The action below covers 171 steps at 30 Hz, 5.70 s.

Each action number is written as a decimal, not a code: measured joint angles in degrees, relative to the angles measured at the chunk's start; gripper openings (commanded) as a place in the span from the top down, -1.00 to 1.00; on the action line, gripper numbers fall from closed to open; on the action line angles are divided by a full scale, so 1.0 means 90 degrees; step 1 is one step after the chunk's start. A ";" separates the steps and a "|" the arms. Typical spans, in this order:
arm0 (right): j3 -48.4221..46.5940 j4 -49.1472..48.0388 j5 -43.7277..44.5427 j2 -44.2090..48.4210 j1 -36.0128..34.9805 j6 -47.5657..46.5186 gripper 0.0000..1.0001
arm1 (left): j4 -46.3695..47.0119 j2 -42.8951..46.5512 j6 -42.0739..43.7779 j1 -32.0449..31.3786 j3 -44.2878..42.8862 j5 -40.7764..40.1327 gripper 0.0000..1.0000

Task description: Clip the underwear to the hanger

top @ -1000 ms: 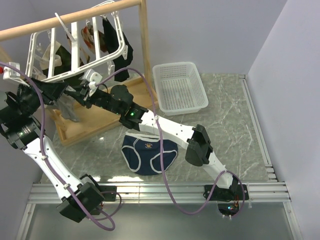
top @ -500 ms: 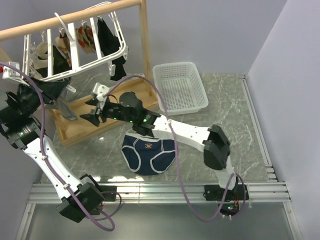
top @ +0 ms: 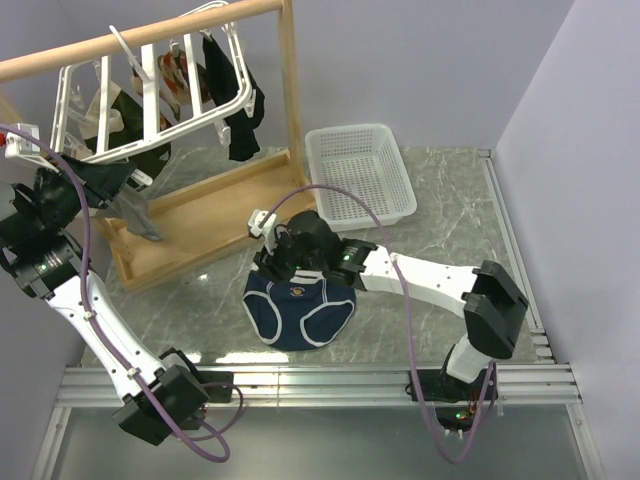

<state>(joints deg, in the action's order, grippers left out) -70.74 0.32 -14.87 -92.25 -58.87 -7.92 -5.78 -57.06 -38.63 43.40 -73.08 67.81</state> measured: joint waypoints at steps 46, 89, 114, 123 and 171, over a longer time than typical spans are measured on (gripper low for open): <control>-0.2562 0.2701 0.2477 -0.3684 0.0104 0.2958 0.14 | -0.0155 0.0151 0.0172 0.0000 0.0000 -0.0024 0.99; -0.0712 -0.1761 0.2652 -0.1134 -0.0682 -0.2064 1.00 | -0.1003 0.0107 0.1071 0.0000 -0.0121 -0.0068 0.99; -0.4515 0.0544 0.2288 -0.2521 -0.0862 -0.2072 1.00 | -0.1588 0.0046 0.1756 0.0000 -0.0447 0.0104 0.99; -0.5438 0.0901 0.2433 -0.2722 -0.0872 -0.2113 1.00 | -0.2089 -0.0163 0.2300 0.0000 -0.0663 0.0180 0.99; -0.6426 0.1260 0.2557 -0.3296 -0.0974 -0.2086 1.00 | -0.2718 -0.0185 0.3196 -0.0070 -0.0770 0.0313 0.99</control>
<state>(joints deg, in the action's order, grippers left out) -128.57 11.66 8.14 -121.91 -67.64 -26.70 -30.24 -58.72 -9.87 42.76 -80.01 70.63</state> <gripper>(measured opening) 0.012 0.058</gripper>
